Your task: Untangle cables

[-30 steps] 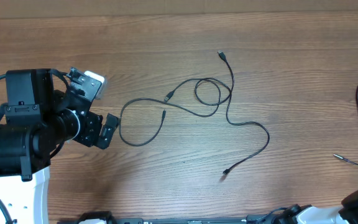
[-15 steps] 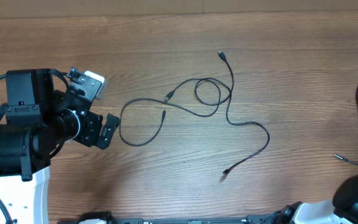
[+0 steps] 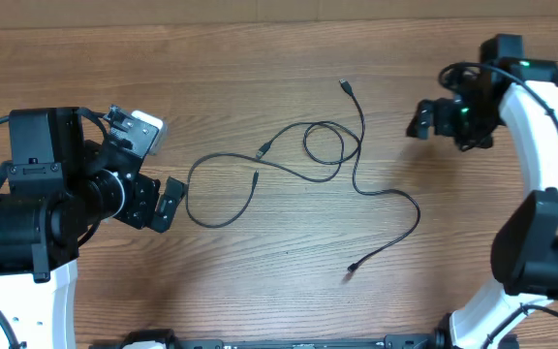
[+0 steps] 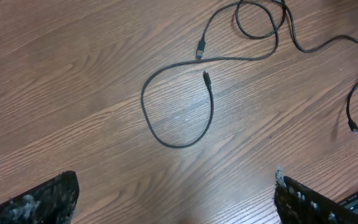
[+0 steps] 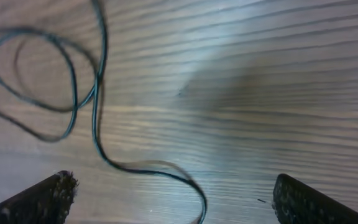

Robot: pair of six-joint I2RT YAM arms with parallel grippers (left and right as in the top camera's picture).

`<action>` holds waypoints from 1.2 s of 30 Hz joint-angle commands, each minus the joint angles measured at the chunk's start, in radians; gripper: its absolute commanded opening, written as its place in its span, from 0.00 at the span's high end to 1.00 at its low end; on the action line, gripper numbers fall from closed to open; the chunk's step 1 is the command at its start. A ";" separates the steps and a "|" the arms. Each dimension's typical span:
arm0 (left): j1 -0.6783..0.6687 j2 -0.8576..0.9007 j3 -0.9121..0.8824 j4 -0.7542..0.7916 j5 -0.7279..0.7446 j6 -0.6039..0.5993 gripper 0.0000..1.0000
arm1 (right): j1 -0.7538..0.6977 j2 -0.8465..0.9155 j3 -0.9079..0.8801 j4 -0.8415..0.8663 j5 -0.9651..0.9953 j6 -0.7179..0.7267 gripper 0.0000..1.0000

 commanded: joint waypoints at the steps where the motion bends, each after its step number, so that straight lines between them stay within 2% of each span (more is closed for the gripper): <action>1: -0.001 0.003 0.019 0.001 0.001 0.016 0.00 | 0.057 0.043 -0.001 -0.038 -0.019 -0.064 0.00; 4: -0.001 0.003 0.019 0.001 0.001 0.016 0.00 | 0.108 0.045 -0.008 -0.045 -0.081 -0.064 0.00; 7: -0.001 0.003 0.019 0.001 0.001 0.016 0.00 | 0.171 0.045 -0.044 0.000 -0.095 -0.059 0.05; 10: -0.001 0.003 0.019 0.001 0.001 0.016 0.00 | 0.222 0.045 -0.117 0.076 -0.102 -0.047 0.05; 15: -0.001 0.003 0.019 0.001 0.001 0.016 0.00 | 0.277 0.045 -0.224 0.217 -0.106 0.109 0.07; 19: -0.001 0.003 0.019 0.001 0.001 0.016 0.00 | 0.330 0.046 -0.317 0.349 -0.106 0.109 0.09; 24: -0.001 0.003 0.019 0.001 0.001 0.016 0.00 | 0.369 0.046 -0.402 0.488 -0.105 0.108 0.34; 31: -0.001 0.003 0.019 0.001 0.001 0.016 0.00 | 0.382 0.046 -0.513 0.624 -0.106 0.109 0.38; 35: -0.001 0.003 0.019 0.001 0.001 0.016 0.00 | 0.382 0.046 -0.557 0.665 -0.100 0.109 0.58; 36: -0.001 0.003 0.019 0.001 0.001 0.016 0.00 | 0.382 0.046 -0.563 0.668 -0.093 0.110 0.67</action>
